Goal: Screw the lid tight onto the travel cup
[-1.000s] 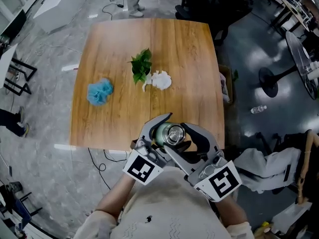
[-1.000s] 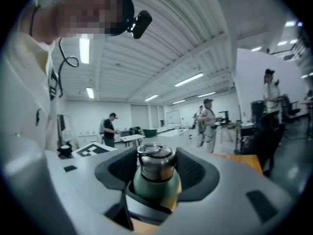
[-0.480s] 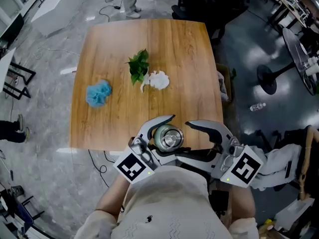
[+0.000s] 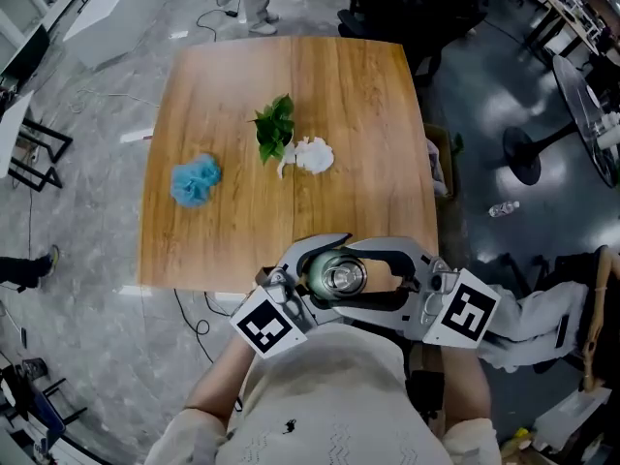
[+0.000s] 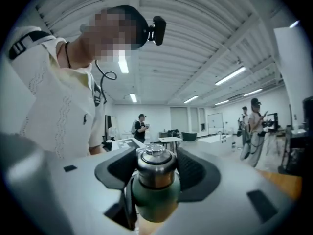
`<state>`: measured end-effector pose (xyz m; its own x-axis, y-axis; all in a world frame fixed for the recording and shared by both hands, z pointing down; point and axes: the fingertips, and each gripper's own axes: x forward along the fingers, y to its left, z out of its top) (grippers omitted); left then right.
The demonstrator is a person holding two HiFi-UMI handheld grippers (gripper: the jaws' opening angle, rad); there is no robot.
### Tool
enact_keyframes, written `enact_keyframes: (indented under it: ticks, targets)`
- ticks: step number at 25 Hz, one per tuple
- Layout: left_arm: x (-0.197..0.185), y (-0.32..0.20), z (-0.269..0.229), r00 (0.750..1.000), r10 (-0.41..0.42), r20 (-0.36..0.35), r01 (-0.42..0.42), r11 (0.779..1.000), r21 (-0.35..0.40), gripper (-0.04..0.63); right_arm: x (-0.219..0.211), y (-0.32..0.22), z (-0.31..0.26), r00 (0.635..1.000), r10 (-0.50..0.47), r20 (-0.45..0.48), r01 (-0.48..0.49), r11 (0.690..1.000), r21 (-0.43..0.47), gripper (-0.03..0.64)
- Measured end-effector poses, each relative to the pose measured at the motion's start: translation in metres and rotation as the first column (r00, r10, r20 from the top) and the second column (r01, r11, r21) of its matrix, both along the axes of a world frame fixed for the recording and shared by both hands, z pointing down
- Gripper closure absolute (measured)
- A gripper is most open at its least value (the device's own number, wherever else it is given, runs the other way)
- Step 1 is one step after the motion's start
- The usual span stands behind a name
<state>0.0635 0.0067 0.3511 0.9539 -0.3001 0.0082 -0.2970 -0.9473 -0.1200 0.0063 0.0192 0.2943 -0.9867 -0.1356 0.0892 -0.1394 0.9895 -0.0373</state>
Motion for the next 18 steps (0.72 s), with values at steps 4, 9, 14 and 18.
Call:
enact_keyframes:
  ticks: [4,9,14,18]
  targets:
    - [-0.009,-0.023,0.006,0.979,-0.2,0.05,0.199,0.98,0.027,0.19,-0.002,-0.017,0.001,0.98,0.198,0.028,-0.198,0.98,-0.019,0.348]
    - [-0.01,-0.032,0.008,0.953,-0.303,-0.012,0.302,0.952,-0.05,0.19,0.001,-0.028,0.004,0.917,0.396,0.048,-0.393,0.918,-0.054,0.353]
    - [-0.009,-0.031,0.009,0.95,-0.31,-0.024,0.308,0.949,-0.075,0.19,0.003,-0.027,0.008,0.894,0.445,0.038,-0.442,0.894,-0.079,0.357]
    - [-0.008,-0.032,0.012,0.952,-0.306,-0.01,0.305,0.949,-0.076,0.19,0.006,-0.028,0.01,0.885,0.463,0.039,-0.459,0.884,-0.085,0.357]
